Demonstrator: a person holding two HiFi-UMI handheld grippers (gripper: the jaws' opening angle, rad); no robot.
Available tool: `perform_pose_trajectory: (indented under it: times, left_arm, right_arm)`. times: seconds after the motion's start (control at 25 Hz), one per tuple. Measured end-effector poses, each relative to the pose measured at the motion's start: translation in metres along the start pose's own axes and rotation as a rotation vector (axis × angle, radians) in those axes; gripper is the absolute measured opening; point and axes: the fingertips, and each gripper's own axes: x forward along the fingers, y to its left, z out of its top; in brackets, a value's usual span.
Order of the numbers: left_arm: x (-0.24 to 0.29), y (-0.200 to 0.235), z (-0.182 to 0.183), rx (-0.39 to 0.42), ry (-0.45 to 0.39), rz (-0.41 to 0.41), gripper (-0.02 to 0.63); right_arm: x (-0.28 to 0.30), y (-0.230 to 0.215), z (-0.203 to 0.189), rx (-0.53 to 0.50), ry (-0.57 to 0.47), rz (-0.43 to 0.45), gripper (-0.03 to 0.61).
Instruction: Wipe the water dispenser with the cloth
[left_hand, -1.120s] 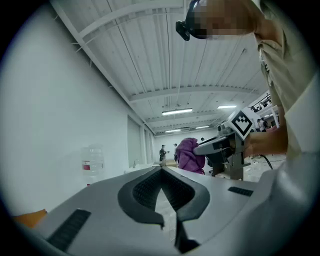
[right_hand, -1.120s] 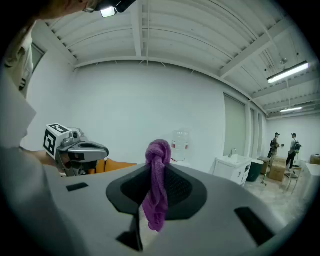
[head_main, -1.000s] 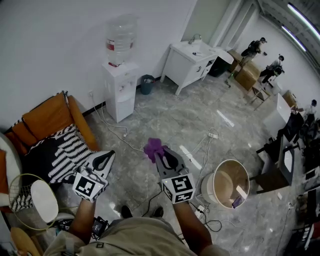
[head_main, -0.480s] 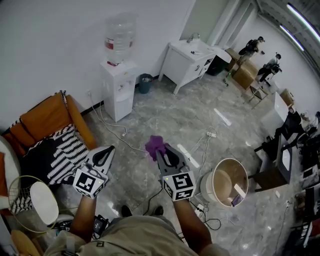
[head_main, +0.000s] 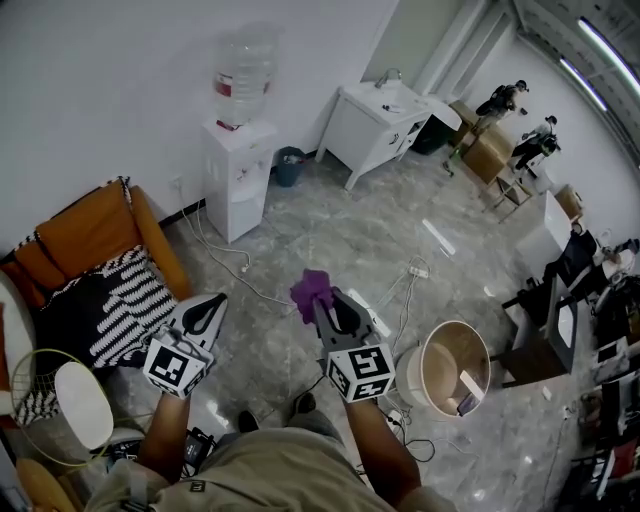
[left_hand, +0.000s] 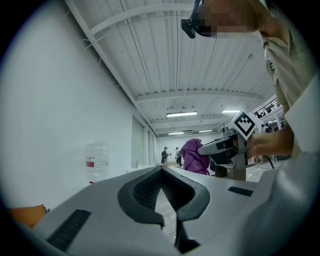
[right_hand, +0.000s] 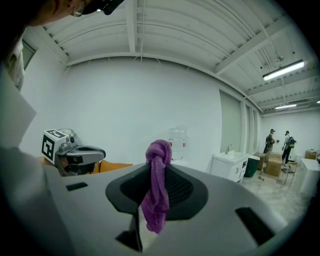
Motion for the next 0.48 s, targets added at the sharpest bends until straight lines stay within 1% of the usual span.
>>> perform_pose_trajectory:
  times: [0.24,0.48]
  left_arm:
    - [0.002,0.015,-0.01,-0.006,0.031,0.042,0.015]
    - [0.013,0.039,-0.016,0.016,0.068,0.128,0.015]
  right_arm:
    - [0.032,-0.005,-0.003,0.014,0.009,0.05,0.084]
    - [0.079,-0.02,-0.005,0.043,-0.004,0.131,0.084]
